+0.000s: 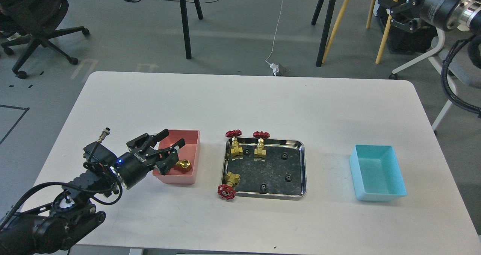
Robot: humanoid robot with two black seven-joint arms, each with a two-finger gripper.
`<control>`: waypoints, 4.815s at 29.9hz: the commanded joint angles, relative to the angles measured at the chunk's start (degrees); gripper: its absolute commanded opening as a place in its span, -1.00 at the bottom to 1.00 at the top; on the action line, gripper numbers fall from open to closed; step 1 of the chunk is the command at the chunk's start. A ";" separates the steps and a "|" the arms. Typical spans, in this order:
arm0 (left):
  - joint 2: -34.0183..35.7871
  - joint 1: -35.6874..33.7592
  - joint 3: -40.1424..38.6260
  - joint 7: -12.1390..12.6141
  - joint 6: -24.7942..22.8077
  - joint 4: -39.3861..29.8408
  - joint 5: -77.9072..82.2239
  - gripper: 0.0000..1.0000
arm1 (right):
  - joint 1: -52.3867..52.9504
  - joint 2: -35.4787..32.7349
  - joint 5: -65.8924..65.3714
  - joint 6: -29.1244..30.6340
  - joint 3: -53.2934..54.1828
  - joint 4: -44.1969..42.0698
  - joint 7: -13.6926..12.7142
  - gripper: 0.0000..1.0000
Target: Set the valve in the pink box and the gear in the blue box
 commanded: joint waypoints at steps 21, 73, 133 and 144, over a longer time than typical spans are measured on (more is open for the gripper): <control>21.20 -33.23 -3.82 0.92 -47.84 -1.48 -81.11 0.91 | 8.00 5.66 -43.85 10.35 -21.79 13.00 4.89 0.99; 27.71 -35.70 -9.18 0.57 -41.27 0.10 -82.36 0.98 | 6.51 42.31 -70.85 10.35 -60.49 -6.14 12.81 0.43; 27.89 -35.70 -8.92 0.48 -41.27 1.77 -82.36 0.98 | 10.90 42.23 -70.95 10.35 -64.01 -4.21 12.02 -0.73; 27.45 -35.52 -8.39 0.48 -41.27 2.03 -82.27 0.98 | 18.46 21.69 -67.52 10.35 -55.84 7.91 12.90 -0.75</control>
